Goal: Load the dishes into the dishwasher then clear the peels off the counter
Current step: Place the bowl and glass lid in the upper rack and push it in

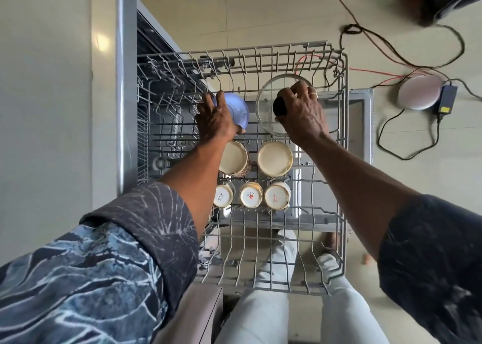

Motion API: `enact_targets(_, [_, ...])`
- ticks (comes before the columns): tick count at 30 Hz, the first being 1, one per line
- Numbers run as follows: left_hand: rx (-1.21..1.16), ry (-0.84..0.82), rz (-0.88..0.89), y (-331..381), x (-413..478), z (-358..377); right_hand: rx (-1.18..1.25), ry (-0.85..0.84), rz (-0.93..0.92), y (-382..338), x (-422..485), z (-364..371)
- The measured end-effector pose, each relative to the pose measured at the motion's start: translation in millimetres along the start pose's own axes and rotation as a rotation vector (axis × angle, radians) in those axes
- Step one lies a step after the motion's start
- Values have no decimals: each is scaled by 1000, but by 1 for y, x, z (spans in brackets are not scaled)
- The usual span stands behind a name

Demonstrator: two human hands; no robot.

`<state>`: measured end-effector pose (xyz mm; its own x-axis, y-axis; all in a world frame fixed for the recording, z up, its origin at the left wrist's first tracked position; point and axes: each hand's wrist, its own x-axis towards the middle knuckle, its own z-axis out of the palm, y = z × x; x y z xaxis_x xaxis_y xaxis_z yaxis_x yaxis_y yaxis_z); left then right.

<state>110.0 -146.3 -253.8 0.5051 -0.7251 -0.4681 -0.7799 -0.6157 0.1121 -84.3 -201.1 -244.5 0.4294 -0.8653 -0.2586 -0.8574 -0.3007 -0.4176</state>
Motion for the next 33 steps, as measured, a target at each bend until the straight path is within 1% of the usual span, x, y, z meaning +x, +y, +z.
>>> enact_targets(4, [-10, -15, -17, 5, -1, -4, -10, -16, -10, 0, -1, -3])
enact_targets(8, [-21, 15, -23, 1, -7, -6, 11, -12, -22, 0, -5, -6])
enact_targets(11, [-1, 75, -18, -4, -15, -7, 38, 6, -18, 2, -15, -13])
enact_targets(13, [-32, 119, -19, -6, -22, -9, 49, 17, -18, 6, -26, -20])
enact_targets(16, [-82, 211, -4, -4, -40, -14, 17, 24, -76, 11, -49, -35])
enact_targets(20, [-118, 385, 45, 8, -100, -16, -72, -25, -186, 16, -86, -55])
enact_targets(24, [-100, 453, 83, 23, -180, -3, -88, -108, -279, 30, -130, -68])
enact_targets(28, [-140, 474, -17, 45, -266, 35, -107, -149, -385, 49, -171, -90])
enact_targets(31, [-136, 438, -120, 78, -320, 63, -147, -153, -490, 68, -192, -107])
enact_targets(33, [-184, 446, -156, 98, -348, 80, -191, -146, -558, 78, -199, -118])
